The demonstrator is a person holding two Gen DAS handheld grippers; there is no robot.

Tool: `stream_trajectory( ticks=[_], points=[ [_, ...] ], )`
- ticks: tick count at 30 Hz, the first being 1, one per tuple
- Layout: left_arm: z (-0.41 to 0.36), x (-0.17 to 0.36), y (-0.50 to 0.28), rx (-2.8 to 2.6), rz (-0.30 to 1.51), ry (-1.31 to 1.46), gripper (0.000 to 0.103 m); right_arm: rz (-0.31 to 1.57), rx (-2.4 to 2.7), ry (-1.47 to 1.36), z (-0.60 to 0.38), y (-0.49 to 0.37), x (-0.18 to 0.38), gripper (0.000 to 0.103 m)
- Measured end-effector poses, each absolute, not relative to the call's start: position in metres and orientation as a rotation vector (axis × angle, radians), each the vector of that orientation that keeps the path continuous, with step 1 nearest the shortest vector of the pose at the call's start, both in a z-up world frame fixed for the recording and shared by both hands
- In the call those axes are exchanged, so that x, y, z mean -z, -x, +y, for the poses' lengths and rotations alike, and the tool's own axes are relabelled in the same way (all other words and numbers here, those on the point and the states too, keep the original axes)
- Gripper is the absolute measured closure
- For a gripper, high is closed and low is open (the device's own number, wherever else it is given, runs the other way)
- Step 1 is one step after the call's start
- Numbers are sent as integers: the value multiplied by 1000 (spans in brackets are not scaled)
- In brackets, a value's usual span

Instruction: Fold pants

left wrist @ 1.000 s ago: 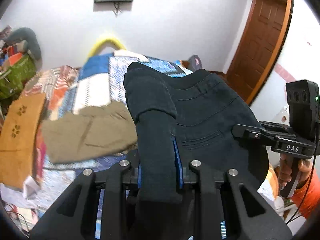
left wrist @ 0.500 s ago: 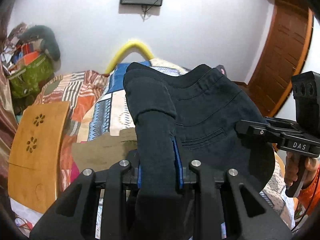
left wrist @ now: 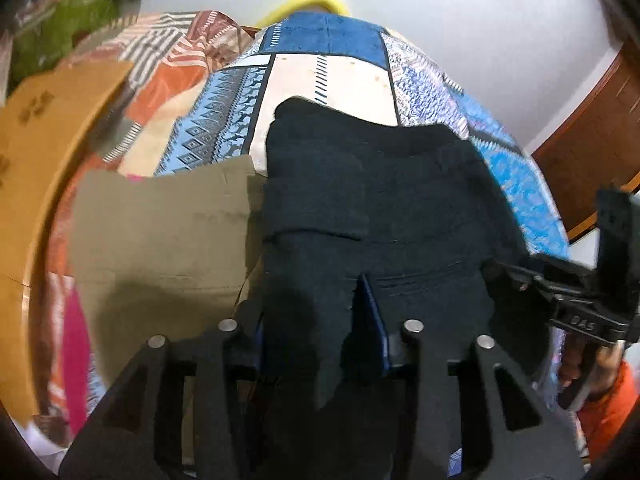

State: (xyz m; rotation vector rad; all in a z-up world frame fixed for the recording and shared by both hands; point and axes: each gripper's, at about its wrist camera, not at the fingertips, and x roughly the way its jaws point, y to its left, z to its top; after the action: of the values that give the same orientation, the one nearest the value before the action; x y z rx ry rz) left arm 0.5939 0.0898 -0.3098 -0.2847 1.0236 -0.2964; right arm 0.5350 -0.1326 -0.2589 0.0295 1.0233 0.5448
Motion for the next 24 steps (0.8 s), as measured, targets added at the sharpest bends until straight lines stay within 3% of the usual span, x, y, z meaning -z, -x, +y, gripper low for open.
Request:
stream_trajectory(
  ticks=[6, 13, 24],
  points=[
    [95, 289, -579, 219, 991, 294, 61, 1019, -512, -41, -146, -519, 247, 67],
    [84, 228, -527, 140, 920, 173, 61, 957, -535, -67, -162, -471, 204, 67],
    [50, 82, -387, 162, 682, 42, 62, 688, -568, -58, -161, -360, 73, 67]
  ],
)
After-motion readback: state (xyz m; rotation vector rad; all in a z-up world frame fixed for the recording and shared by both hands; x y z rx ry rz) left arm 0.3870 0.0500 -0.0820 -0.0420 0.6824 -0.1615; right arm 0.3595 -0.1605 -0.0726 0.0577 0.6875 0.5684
